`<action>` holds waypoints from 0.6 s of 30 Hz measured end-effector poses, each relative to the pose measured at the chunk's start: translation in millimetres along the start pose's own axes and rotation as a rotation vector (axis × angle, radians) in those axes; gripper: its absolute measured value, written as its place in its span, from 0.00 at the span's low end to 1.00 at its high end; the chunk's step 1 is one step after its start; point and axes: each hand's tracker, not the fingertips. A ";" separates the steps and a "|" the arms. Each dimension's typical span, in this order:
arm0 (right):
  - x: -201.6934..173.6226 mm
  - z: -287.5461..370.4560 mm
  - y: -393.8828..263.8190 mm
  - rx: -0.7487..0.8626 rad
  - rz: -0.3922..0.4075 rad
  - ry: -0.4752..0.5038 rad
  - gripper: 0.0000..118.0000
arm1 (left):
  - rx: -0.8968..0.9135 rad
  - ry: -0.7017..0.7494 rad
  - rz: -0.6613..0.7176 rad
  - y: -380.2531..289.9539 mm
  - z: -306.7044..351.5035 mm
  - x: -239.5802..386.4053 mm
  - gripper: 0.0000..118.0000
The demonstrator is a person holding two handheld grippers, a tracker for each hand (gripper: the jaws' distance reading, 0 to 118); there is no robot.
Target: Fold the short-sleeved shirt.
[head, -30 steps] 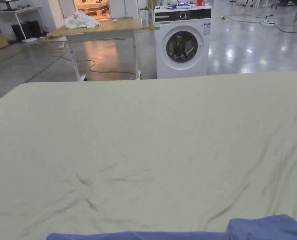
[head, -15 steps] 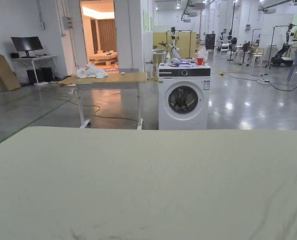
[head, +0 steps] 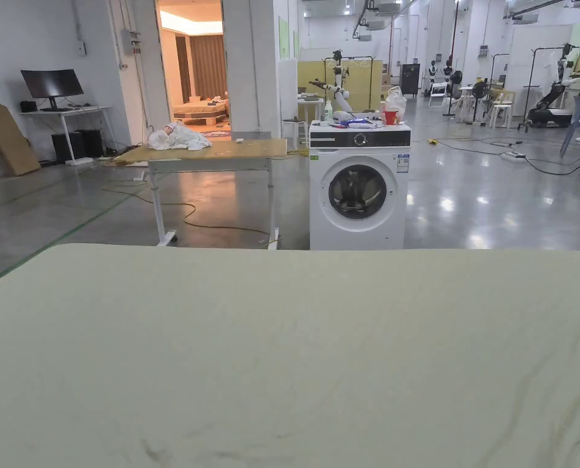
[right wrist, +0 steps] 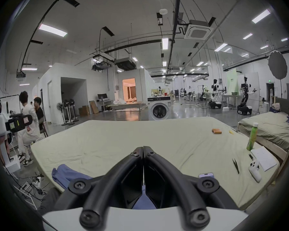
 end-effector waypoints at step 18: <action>12.9 12.4 -32.3 -0.057 -0.154 0.124 0.00 | -0.522 -0.013 0.993 -215.7 -82.5 -201.2 0.66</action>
